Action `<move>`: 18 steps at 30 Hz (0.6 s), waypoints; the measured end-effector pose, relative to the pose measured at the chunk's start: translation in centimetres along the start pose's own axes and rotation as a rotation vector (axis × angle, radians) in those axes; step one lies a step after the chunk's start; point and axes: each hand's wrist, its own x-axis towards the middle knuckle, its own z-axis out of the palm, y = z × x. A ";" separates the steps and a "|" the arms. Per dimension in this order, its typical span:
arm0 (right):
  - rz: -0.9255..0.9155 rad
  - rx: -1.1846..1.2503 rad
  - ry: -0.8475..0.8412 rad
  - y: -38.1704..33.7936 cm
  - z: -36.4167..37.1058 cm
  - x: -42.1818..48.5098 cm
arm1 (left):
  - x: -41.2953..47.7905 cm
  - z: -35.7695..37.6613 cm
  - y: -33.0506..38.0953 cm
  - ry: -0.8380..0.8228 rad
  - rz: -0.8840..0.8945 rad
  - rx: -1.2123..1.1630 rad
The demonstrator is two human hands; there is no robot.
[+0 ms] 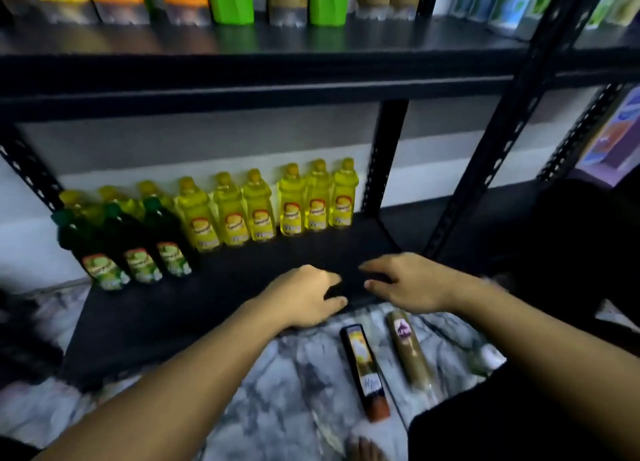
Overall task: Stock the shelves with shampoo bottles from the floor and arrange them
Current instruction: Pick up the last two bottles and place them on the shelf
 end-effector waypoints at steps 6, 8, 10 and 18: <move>0.169 -0.072 -0.332 3.5 9.0 3.2 | 1.9 10.8 -1.4 -0.109 -0.096 -0.187; 0.240 -0.074 -0.396 4.9 11.6 4.2 | 2.3 13.5 -1.3 -0.119 -0.109 -0.221; 0.306 -0.036 -0.433 6.7 14.4 5.0 | 2.8 16.0 -1.5 -0.145 -0.107 -0.237; 0.602 0.227 -0.354 12.2 23.8 6.1 | 6.7 22.6 -2.2 -0.218 -0.175 -0.282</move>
